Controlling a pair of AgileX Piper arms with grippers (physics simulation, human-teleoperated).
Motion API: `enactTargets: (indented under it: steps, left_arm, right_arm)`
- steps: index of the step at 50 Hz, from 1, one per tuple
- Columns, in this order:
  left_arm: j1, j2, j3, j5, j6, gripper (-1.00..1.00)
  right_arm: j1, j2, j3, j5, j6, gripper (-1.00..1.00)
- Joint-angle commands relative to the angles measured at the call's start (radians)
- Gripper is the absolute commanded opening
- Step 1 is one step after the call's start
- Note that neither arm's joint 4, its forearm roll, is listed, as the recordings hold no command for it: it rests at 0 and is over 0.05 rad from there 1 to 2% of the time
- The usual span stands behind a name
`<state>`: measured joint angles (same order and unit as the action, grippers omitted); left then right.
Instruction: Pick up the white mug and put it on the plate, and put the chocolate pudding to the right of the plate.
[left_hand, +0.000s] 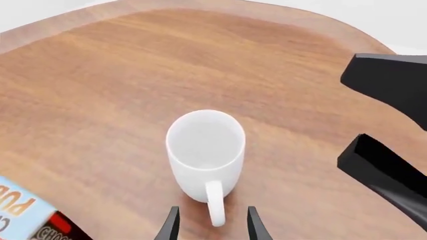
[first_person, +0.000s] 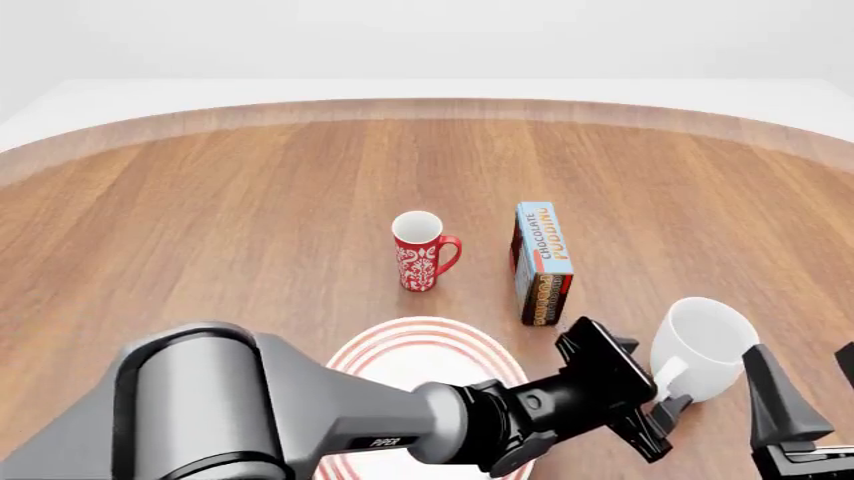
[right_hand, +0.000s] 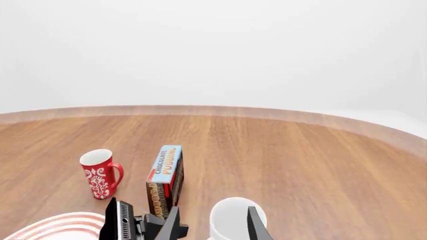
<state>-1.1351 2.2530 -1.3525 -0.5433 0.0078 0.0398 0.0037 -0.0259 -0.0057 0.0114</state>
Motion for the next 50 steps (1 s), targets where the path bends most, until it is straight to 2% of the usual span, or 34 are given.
enactTargets:
  steps: [1,50]
  left_arm:
    - [0.001,0.033,-0.032,0.015,0.0,1.0]
    - [-0.008,0.134,-0.127,0.056,0.016,1.0]
  right_arm:
    - [-0.001,0.0,0.0,0.0,0.001,1.0]
    - [-0.003,-0.003,0.002,0.001,0.002,1.0]
